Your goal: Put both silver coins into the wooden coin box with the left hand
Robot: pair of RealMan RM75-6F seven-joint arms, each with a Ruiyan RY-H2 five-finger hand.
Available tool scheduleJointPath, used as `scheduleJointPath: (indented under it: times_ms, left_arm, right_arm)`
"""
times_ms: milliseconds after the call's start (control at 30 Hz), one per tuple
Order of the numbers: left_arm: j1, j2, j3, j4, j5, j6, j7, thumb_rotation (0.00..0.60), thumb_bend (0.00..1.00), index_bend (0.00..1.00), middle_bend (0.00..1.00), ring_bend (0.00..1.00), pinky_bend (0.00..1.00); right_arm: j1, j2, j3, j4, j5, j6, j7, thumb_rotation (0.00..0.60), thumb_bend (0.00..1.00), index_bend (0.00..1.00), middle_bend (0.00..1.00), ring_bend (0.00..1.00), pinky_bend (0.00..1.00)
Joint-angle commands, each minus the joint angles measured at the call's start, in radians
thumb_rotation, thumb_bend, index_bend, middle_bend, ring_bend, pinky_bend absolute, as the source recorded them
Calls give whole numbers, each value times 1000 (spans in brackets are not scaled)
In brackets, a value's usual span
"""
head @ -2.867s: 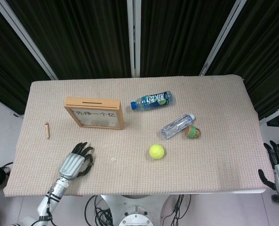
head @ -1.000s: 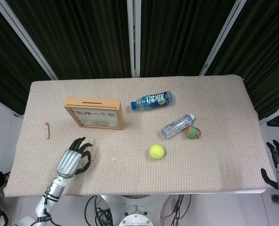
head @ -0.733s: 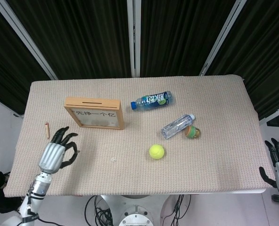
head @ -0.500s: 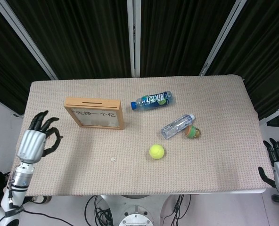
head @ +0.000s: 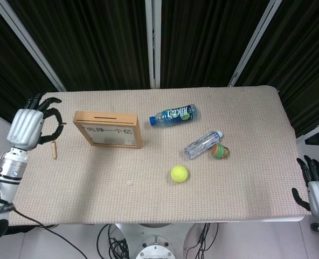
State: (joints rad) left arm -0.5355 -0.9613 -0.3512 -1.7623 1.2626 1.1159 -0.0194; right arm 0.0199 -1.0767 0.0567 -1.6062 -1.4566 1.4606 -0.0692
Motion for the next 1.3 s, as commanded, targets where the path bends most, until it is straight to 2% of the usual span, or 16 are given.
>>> scheduleJointPath:
  times_ms: [33,300,500,867,1300]
  left_arm:
    - [-86,25,-42,-12,-82,-102,17,600,412,620,231,49,114]
    - [-221,-8,-33,23,-171,-272,76,600,413,619,233,53,109]
    - [-286,-22,-20,55,-239,-356,87,600,414,612,232,53,103]
    - [-333,-37,3,87,-309,-386,87,600,413,610,232,53,93]
    - [-354,-87,23,147,-322,-414,14,600,412,612,233,53,93]
  right_arm:
    - [4,-1,2,-1,4,-5,-6,600,315,0,0,0,0]
    - [8,-1,6,5,21,-14,0,600,316,0,0,0,0]
    - [7,-2,-1,8,12,-12,-5,600,320,0,0,0,0]
    - [7,6,4,2,7,3,0,600,320,0,0,0,0]
    - [10,4,1,-1,2,2,3,600,320,0,0,0,0]
